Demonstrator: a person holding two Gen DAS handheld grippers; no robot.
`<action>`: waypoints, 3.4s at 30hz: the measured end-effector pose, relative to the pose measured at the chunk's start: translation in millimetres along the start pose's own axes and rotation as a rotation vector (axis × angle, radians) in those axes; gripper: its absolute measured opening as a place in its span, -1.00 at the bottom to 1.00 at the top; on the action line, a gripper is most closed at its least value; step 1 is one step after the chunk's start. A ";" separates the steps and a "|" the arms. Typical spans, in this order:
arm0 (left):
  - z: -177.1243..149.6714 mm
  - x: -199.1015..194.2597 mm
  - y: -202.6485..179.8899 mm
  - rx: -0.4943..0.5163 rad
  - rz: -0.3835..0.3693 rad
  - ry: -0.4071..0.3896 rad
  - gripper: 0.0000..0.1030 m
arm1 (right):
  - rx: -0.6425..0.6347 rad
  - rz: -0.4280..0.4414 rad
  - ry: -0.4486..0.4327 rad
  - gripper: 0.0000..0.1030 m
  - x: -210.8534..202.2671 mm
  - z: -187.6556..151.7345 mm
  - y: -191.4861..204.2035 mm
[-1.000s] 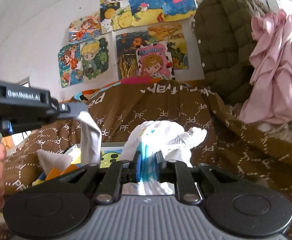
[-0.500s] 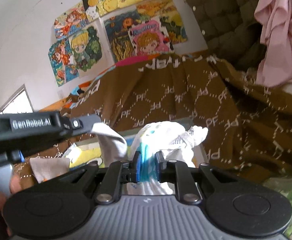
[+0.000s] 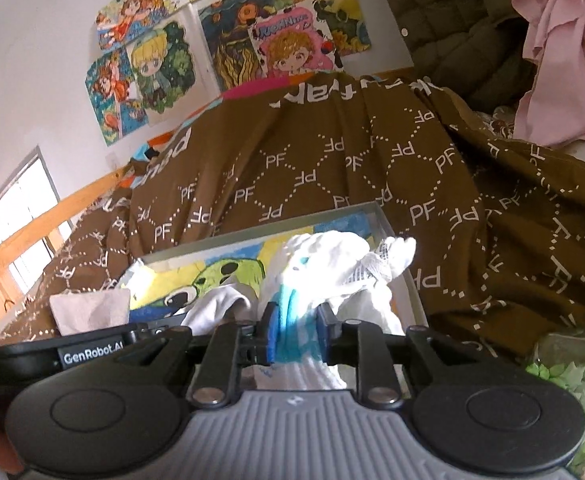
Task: Organize soft objects
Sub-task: 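Lift the white diaper with the right gripper and carry it into the tray, then open the right gripper over the tray and lift both tools away, then move both tools back over the pile beside the tray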
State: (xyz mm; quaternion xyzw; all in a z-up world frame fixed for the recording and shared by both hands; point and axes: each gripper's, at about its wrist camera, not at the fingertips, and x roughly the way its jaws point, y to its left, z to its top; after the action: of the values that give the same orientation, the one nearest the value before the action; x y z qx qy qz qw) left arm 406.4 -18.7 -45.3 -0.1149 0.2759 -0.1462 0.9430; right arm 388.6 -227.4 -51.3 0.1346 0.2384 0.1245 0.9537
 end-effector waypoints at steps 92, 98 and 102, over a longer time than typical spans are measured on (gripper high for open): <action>-120.2 -375.2 -55.7 0.154 0.227 -0.187 0.99 | -0.270 0.024 -0.167 0.99 -324.5 -100.9 116.9; -120.2 -369.2 -52.1 0.139 0.262 -0.151 0.99 | -0.284 0.029 -0.138 0.99 -317.9 -105.0 117.5; -118.8 -364.1 -46.3 0.107 0.284 -0.126 0.99 | -0.292 0.032 -0.118 0.99 -312.5 -107.7 118.7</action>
State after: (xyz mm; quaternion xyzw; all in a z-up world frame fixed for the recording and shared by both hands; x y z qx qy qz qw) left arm 37.6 45.4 48.1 -0.0331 0.2214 -0.0186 0.9744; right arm 48.2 -189.6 26.4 0.0054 0.1591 0.1647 0.9734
